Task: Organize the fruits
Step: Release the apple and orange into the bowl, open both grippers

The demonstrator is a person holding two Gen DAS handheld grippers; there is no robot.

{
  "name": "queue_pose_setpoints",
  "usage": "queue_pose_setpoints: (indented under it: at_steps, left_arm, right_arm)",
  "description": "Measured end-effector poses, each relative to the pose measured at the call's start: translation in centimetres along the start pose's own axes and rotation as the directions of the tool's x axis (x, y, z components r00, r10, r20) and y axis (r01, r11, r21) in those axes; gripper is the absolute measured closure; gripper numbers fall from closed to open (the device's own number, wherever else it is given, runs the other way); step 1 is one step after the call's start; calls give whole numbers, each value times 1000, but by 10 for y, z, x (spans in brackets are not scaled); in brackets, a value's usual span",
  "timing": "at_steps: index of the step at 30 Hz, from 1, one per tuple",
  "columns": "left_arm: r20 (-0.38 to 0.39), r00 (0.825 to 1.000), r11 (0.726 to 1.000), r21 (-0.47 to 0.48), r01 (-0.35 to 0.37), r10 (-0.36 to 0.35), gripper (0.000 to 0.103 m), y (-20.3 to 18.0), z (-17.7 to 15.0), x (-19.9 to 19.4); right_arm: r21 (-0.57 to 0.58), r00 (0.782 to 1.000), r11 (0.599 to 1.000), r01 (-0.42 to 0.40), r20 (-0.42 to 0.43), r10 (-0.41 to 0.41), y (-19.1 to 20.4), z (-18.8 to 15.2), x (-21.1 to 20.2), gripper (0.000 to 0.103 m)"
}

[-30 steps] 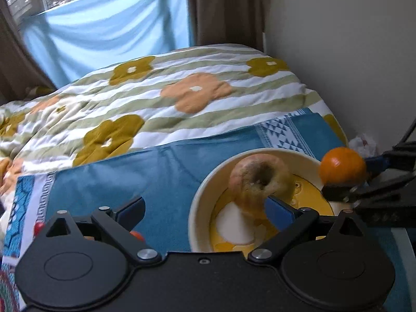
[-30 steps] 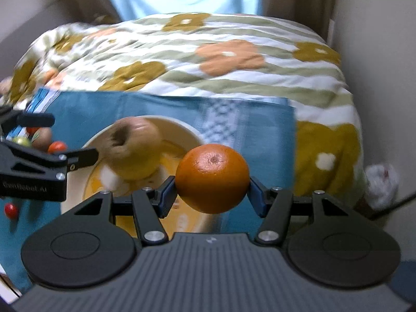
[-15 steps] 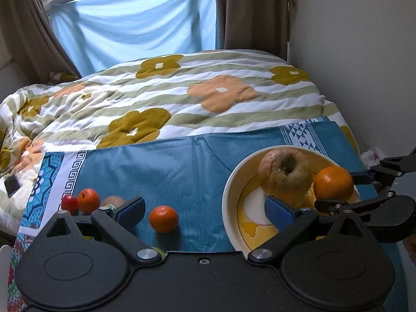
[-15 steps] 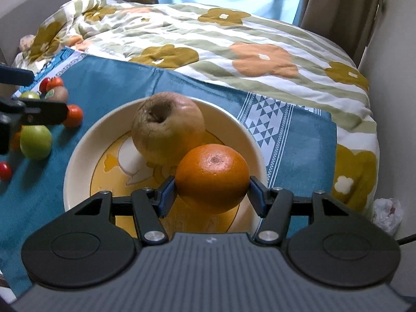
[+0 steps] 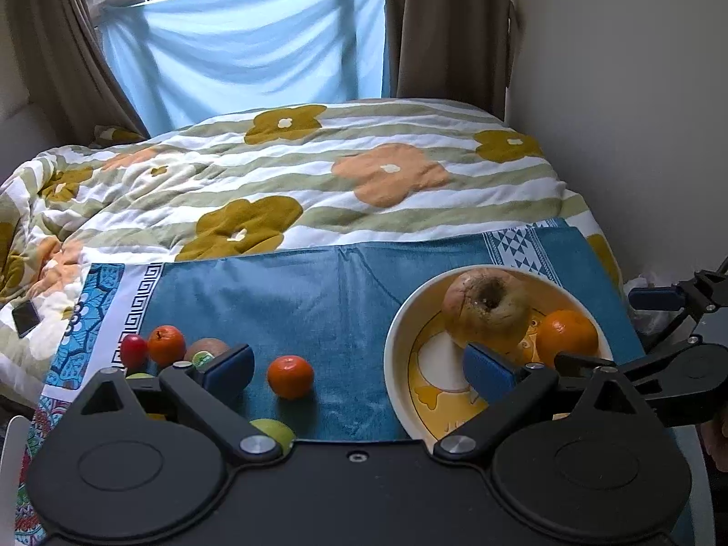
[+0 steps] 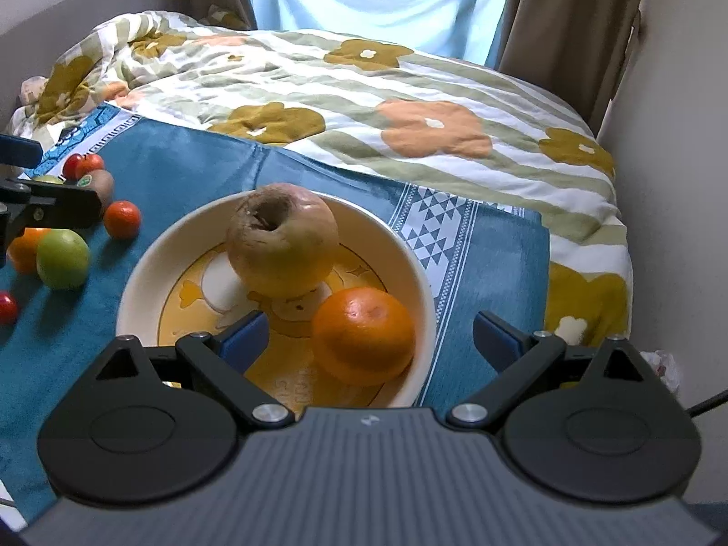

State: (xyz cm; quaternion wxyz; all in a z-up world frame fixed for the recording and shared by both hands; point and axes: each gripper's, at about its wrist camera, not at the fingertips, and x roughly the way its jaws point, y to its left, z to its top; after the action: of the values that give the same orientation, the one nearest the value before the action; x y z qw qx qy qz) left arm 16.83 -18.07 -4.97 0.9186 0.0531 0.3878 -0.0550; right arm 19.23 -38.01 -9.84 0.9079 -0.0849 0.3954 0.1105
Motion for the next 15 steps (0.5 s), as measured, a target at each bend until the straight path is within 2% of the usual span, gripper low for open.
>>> queue_pose_setpoints:
  at_steps: [9, 15]
  left_arm:
    - [38, 999, 999, -43, -12, 13, 3, 15, -7, -38]
    - [64, 998, 995, -97, 8, -1, 3, 37, -26, -74]
  right_arm:
    - [38, 999, 999, -27, 24, 26, 12, 5, -39, 0]
    - [67, 999, 997, -32, 21, 30, 27, 8, -69, 0]
